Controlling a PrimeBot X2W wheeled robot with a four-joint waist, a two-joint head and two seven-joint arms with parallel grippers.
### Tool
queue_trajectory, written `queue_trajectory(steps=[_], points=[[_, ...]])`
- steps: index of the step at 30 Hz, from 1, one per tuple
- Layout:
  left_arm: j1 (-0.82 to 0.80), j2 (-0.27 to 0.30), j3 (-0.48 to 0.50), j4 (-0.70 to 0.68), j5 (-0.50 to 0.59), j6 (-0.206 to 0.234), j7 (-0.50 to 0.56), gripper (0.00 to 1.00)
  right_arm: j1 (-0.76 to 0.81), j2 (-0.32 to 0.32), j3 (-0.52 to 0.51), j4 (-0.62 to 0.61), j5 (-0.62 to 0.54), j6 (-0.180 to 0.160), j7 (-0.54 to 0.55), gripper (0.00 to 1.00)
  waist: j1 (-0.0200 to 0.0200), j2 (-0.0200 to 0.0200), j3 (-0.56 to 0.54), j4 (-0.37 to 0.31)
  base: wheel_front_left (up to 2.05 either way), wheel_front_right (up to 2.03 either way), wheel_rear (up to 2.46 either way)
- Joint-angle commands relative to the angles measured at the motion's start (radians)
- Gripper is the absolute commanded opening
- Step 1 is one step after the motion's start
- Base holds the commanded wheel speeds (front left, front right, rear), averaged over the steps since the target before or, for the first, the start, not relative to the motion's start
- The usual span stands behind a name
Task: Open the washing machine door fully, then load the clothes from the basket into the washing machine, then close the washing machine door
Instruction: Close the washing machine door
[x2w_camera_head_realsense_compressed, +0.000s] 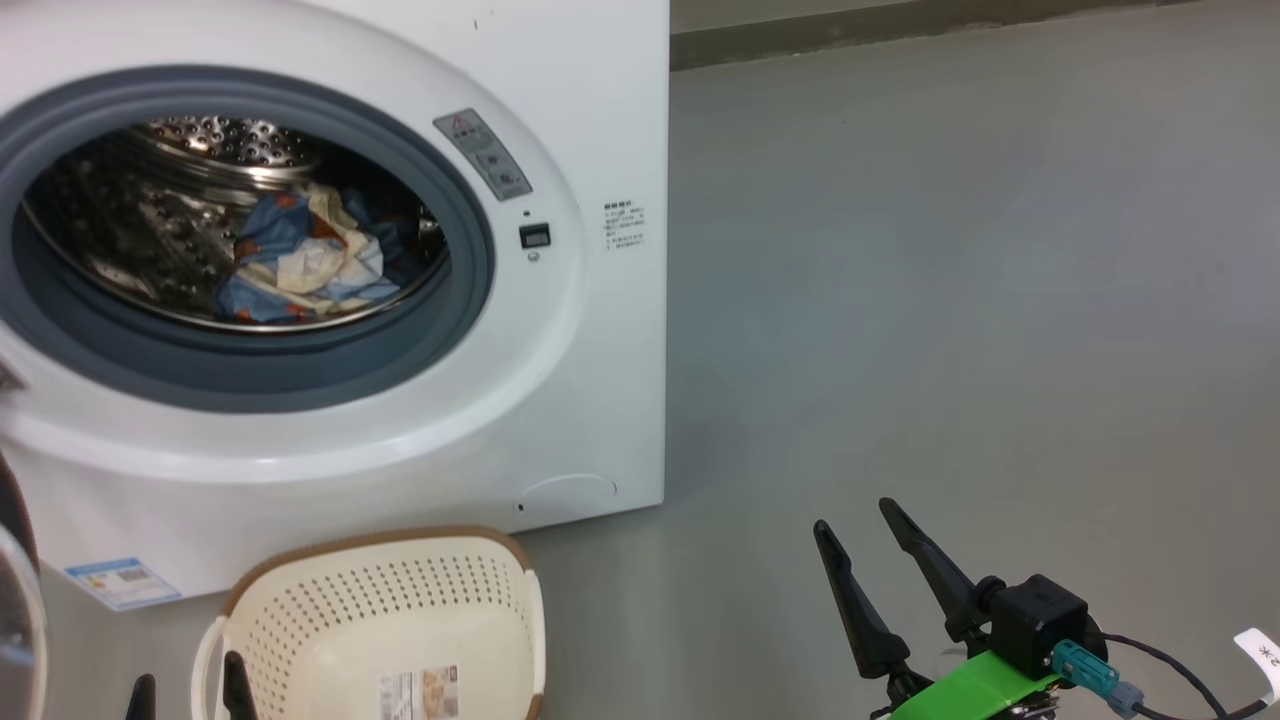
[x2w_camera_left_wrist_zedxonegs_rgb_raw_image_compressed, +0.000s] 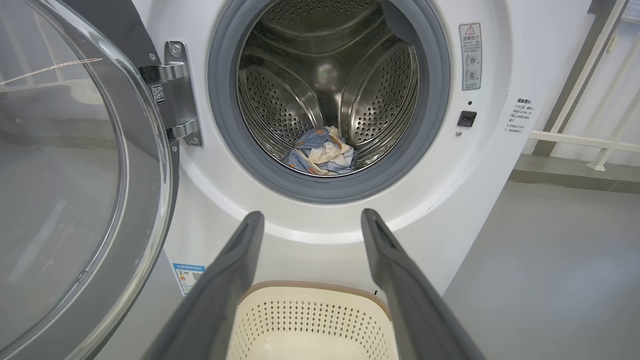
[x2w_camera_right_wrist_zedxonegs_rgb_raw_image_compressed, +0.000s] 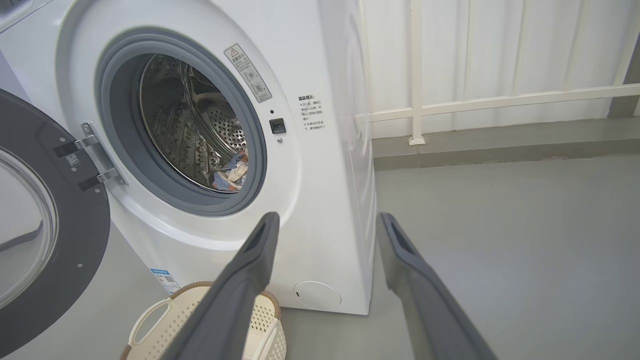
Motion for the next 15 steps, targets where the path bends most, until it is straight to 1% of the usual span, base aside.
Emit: queue_trajectory(steps=[1, 3, 5, 8, 11, 15], points=[[-0.036, -0.001, 0.035, -0.021, 0.012, 0.003, -0.005, 1.00, -0.007, 0.006, 0.016, -0.026, 0.005, 0.002, -0.005, 1.00, -0.0001, 0.0000, 0.001, -0.001, -1.89, 1.89, 0.00], [-0.040, -0.001, 0.038, -0.029, 0.012, -0.001, -0.005, 1.00, -0.007, 0.006, 0.015, -0.027, 0.005, 0.002, -0.005, 1.00, -0.0001, 0.0000, 0.002, -0.001, -2.04, 2.04, 0.00], [-0.043, -0.001, 0.046, -0.036, 0.019, 0.007, -0.005, 1.00, -0.006, 0.006, 0.013, -0.028, 0.005, 0.002, -0.005, 1.00, -0.0001, 0.0000, 0.001, 0.000, -1.86, 1.86, 0.00], [-0.042, -0.001, 0.047, -0.039, 0.023, 0.006, -0.005, 1.00, -0.006, 0.006, 0.011, -0.027, 0.005, 0.002, -0.005, 1.00, -0.0001, 0.0000, 0.000, 0.001, -1.52, 1.52, 0.00], [-0.041, -0.001, 0.046, -0.044, 0.028, 0.004, -0.005, 1.00, -0.005, 0.006, 0.009, -0.027, 0.003, 0.002, -0.005, 1.00, -0.0001, 0.0000, -0.003, 0.005, -1.10, 1.10, 0.00], [-0.041, -0.001, 0.046, -0.046, 0.028, 0.006, -0.005, 1.00, -0.003, 0.006, 0.009, -0.027, 0.001, 0.002, -0.005, 1.00, -0.0001, 0.0000, -0.004, 0.009, -0.66, 0.66, 0.00]])
